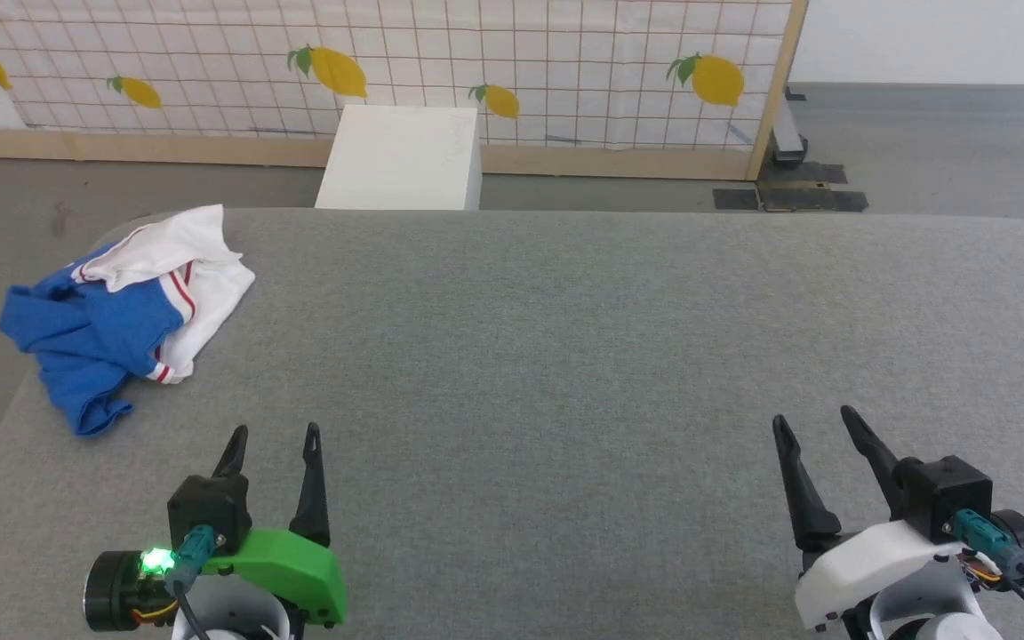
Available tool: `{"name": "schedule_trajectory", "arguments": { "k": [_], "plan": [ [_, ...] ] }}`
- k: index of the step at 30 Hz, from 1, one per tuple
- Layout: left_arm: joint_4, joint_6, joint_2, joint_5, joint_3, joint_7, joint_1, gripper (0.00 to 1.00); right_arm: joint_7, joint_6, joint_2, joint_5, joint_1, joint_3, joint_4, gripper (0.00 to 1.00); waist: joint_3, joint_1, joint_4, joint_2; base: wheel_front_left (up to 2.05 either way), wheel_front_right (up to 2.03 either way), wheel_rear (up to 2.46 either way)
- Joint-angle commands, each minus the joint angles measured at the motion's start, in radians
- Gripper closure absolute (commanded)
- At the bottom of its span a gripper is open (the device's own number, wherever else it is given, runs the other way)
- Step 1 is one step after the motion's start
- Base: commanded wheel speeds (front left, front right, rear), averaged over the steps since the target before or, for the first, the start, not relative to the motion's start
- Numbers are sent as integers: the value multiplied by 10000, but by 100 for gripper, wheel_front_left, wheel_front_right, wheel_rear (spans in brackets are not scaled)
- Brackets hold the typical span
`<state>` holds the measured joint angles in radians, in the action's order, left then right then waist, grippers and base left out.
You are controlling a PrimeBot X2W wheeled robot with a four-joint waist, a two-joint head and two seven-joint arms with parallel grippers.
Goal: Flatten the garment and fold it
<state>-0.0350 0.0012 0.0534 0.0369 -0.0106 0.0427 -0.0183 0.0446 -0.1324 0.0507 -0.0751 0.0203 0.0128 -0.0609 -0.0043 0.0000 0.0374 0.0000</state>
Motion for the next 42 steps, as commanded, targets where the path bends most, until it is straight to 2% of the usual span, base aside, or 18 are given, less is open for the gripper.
{"name": "schedule_trajectory", "arguments": {
  "k": [1, 14, 42],
  "plan": [
    [-77, 35, -6, 117, 39, 115, -61, 0, 107, 3, -1, -152, 76, 55, -108, 0, -13, 0, 112, 0, 0, 0, 0],
    [-274, 38, -9, 262, 92, 379, -117, 0, 369, 5, -2, -578, 60, 282, -426, 0, -11, 0, 823, 0, 0, 0, 0],
    [-602, 98, -9, 491, 278, 957, -241, 0, 944, 9, -3, -1490, 55, 796, -1340, 0, -118, 0, 2810, 0, 0, 0, 0]
  ]
}}
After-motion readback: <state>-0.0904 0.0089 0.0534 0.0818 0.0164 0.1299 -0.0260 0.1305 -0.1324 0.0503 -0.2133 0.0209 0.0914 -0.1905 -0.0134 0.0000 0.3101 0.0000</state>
